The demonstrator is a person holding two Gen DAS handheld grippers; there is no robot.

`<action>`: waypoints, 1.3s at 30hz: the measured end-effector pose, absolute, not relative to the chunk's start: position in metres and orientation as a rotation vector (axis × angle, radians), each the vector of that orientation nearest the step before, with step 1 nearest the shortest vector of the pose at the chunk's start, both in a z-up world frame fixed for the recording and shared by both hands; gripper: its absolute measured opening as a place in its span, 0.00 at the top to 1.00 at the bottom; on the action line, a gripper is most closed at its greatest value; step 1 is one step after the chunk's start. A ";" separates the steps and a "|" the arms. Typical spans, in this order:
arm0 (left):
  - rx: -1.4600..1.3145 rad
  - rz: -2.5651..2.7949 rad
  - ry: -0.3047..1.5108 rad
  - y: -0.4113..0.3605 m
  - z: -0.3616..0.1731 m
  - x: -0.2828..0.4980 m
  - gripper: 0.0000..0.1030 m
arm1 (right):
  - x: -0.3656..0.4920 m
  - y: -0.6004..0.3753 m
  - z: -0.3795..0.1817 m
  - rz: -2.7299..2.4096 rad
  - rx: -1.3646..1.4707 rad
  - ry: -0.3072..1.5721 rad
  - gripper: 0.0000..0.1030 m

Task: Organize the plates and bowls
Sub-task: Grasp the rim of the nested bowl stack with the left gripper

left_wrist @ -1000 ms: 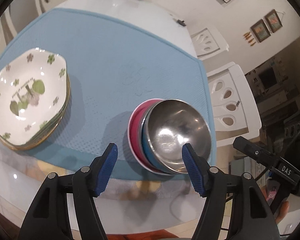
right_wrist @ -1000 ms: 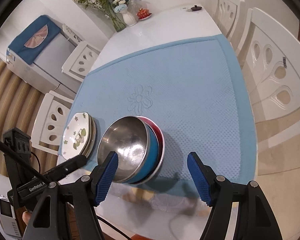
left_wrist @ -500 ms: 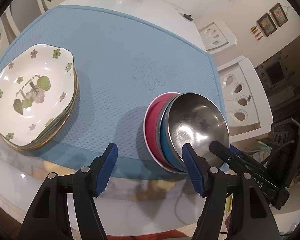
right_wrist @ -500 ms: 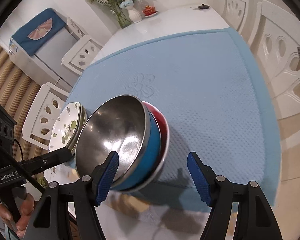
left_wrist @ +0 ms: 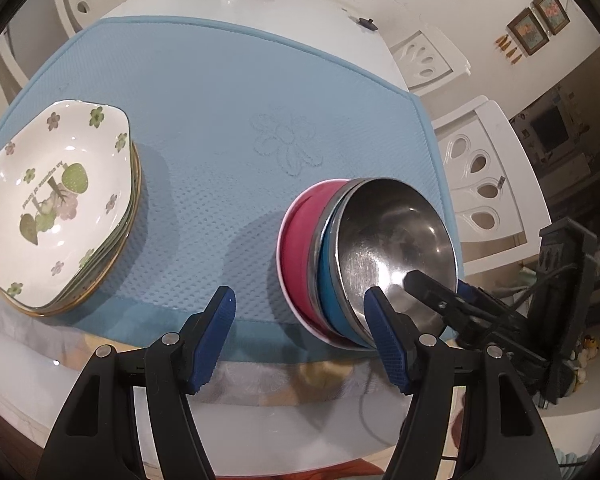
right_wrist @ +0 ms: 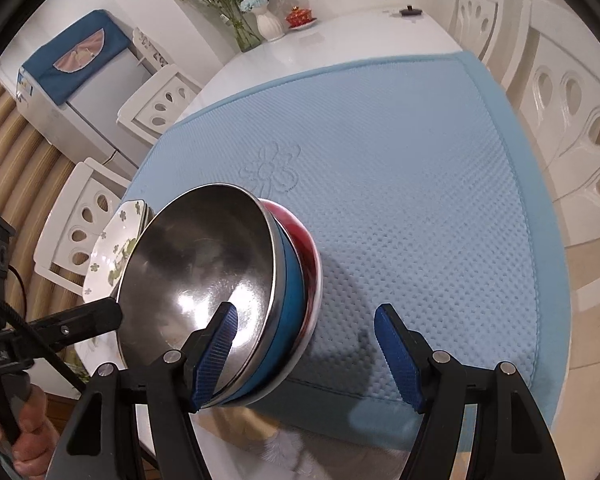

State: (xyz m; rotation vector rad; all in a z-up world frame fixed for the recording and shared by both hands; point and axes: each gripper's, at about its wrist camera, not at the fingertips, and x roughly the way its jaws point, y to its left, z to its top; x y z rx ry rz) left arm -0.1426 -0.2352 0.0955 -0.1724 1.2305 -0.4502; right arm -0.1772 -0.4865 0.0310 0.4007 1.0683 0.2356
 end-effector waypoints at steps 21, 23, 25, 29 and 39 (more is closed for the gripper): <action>-0.311 -0.422 1.248 -0.233 0.087 -0.129 0.37 | -0.176 -0.499 0.063 0.298 0.481 1.172 0.33; -0.260 -0.410 1.235 -0.237 0.091 -0.130 0.37 | -0.174 -0.499 0.067 0.299 0.463 1.173 0.32; -0.235 -0.409 1.226 -0.239 0.092 -0.129 0.37 | -0.172 -0.497 0.065 0.293 0.445 1.190 0.32; -0.270 -0.435 1.243 -0.239 0.082 -0.123 0.37 | -0.167 -0.489 0.055 0.259 0.426 1.237 0.32; -0.321 -0.479 1.285 -0.246 0.049 -0.108 0.38 | -0.152 -0.484 0.024 0.259 0.483 1.266 0.32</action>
